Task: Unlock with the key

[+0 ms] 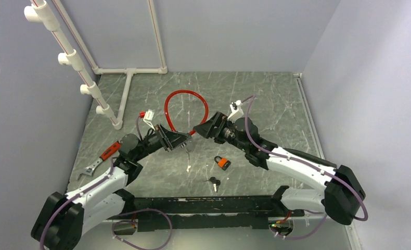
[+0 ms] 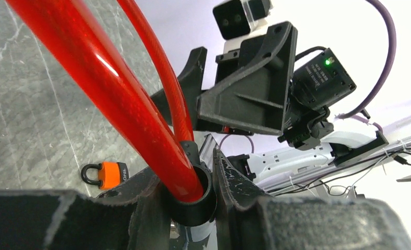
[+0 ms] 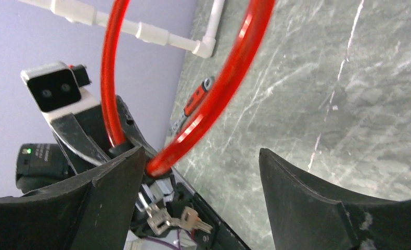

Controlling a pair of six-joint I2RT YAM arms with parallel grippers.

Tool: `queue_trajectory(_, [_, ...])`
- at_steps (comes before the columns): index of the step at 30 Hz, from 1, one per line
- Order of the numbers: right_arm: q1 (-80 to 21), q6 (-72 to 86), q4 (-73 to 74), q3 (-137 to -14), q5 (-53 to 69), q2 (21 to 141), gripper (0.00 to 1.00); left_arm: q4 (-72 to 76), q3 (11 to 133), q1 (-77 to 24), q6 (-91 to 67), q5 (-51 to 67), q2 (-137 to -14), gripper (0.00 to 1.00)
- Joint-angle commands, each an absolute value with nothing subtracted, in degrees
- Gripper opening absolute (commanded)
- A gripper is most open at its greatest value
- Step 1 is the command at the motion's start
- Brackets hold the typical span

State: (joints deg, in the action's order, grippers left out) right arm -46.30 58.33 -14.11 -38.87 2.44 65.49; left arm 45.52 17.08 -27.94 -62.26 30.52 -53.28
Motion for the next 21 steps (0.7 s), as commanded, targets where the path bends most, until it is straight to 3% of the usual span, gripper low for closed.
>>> queue_trajectory(1, [-46.13, 60.53, -21.28, -43.68, 0.20, 68.16, 0.81, 54.67, 19.09, -27.94, -62.52, 34.33, -55.01, 0.00])
queue_trajectory(4, [-46.06, 59.78, -22.60, -45.23, 0.11, 69.98, 0.55, 56.02, 19.18, -27.94, -62.99, 34.87, -56.07, 0.00])
queue_trajectory(8, [-45.84, 58.82, -22.89, -45.90, 0.69, 71.35, 0.01, 55.73, 19.40, -27.95, -62.87, 35.35, -56.04, 0.00])
queue_trajectory(21, [-42.72, 46.55, -16.04, -43.74, -8.51, 58.50, 0.00, 40.54, 20.11, -27.95, -59.18, 32.15, -47.90, 0.00])
